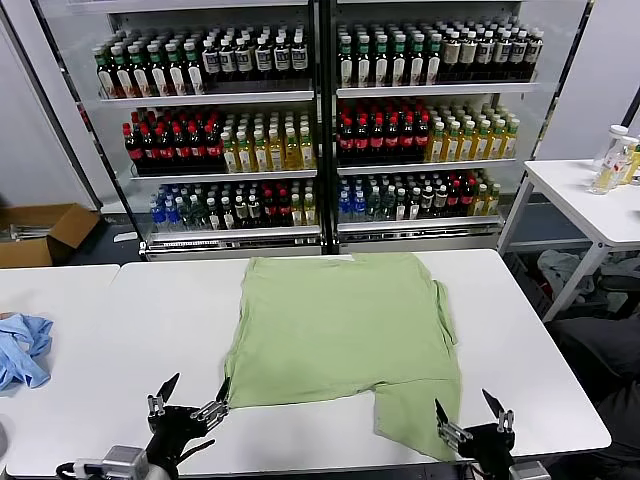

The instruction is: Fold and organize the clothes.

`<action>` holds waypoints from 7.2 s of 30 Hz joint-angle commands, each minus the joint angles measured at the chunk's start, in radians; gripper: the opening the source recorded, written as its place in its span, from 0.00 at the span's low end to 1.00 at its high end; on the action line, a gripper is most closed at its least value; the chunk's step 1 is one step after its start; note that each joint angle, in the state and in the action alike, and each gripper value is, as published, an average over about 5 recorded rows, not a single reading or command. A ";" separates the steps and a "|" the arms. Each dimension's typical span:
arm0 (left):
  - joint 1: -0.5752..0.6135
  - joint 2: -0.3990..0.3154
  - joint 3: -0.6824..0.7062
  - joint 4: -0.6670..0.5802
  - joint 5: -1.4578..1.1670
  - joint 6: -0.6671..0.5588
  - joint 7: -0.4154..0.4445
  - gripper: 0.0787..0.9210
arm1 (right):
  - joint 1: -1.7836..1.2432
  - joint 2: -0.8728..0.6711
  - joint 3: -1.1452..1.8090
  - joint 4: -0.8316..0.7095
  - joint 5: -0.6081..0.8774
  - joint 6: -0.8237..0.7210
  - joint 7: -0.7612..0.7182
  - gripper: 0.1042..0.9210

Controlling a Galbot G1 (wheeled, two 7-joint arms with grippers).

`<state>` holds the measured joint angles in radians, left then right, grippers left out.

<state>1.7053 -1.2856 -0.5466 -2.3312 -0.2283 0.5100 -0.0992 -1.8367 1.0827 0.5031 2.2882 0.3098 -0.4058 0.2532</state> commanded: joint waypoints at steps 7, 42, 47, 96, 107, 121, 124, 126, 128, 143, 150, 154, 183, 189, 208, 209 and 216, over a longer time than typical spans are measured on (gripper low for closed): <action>-0.120 0.046 0.100 0.174 -0.029 0.069 -0.020 0.88 | 0.016 0.008 -0.037 -0.051 0.014 -0.039 0.004 0.88; -0.129 0.035 0.077 0.184 -0.309 0.065 -0.023 0.17 | 0.014 0.005 -0.036 -0.018 0.086 -0.003 -0.023 0.16; -0.096 0.035 0.041 0.104 -0.363 0.046 -0.018 0.03 | 0.009 -0.008 -0.013 0.020 0.088 0.036 -0.031 0.02; -0.534 0.152 0.138 0.472 -0.549 0.019 0.013 0.01 | 0.762 -0.175 -0.199 -0.418 0.235 0.027 -0.048 0.00; -0.580 0.143 0.170 0.548 -0.539 0.013 0.009 0.01 | 0.912 -0.157 -0.291 -0.512 0.198 0.039 -0.069 0.00; -0.540 0.114 0.145 0.501 -0.537 0.005 -0.006 0.23 | 0.860 -0.138 -0.301 -0.491 0.152 -0.016 -0.094 0.31; -0.509 0.108 0.132 0.475 -0.532 0.000 -0.012 0.34 | 0.802 -0.136 -0.271 -0.464 0.172 -0.030 -0.090 0.41; -0.487 0.106 0.128 0.461 -0.524 -0.001 -0.013 0.41 | 0.760 -0.135 -0.250 -0.448 0.185 -0.038 -0.087 0.49; -0.470 0.106 0.124 0.455 -0.514 -0.002 -0.014 0.47 | 0.723 -0.136 -0.230 -0.441 0.199 -0.043 -0.081 0.55; -0.487 0.094 0.143 0.512 -0.445 -0.015 -0.046 0.87 | 0.695 -0.128 -0.195 -0.504 0.314 -0.128 -0.029 0.88; -0.499 0.084 0.153 0.528 -0.441 -0.016 -0.048 0.68 | 0.712 -0.116 -0.218 -0.523 0.357 -0.128 -0.023 0.71; -0.499 0.085 0.154 0.535 -0.442 -0.013 -0.047 0.55 | 0.717 -0.117 -0.225 -0.525 0.360 -0.126 -0.025 0.57; -0.150 0.113 -0.041 0.272 -0.483 -0.016 -0.052 0.01 | 0.466 -0.172 -0.187 -0.217 0.308 -0.126 -0.045 0.04; -0.022 0.112 -0.126 0.200 -0.473 -0.015 -0.056 0.01 | 0.360 -0.200 -0.172 -0.128 0.282 -0.127 -0.044 0.04; 0.162 0.083 -0.178 0.011 -0.306 0.050 -0.072 0.08 | 0.193 -0.200 -0.118 0.055 0.147 -0.167 -0.022 0.11; 0.150 0.085 -0.181 0.008 -0.312 0.046 -0.076 0.11 | 0.200 -0.196 -0.119 0.055 0.149 -0.165 -0.020 0.15; 0.006 0.140 -0.182 0.049 -0.418 0.003 -0.111 0.35 | 0.339 -0.192 -0.135 -0.013 0.201 -0.133 0.002 0.41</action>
<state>1.7925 -1.1862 -0.7171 -2.2623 -0.5850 0.5380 -0.1824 -1.5632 0.8887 0.3694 2.2777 0.5023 -0.5523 0.2455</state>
